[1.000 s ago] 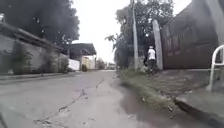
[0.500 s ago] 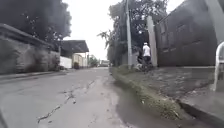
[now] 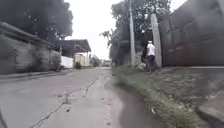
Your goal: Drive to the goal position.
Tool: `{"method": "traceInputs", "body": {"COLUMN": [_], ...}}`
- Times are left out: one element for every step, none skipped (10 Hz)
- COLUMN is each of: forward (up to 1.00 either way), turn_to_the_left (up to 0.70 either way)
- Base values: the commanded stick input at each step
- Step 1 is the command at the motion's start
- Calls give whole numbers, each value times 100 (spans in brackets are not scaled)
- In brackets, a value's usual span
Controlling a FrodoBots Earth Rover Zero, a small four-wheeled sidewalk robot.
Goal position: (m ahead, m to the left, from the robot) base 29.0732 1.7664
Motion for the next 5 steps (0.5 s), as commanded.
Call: {"method": "traceInputs", "body": {"forward": [70, 70, 70, 70, 70], "turn_to_the_left": [0, 0, 0, 0, 0]}}
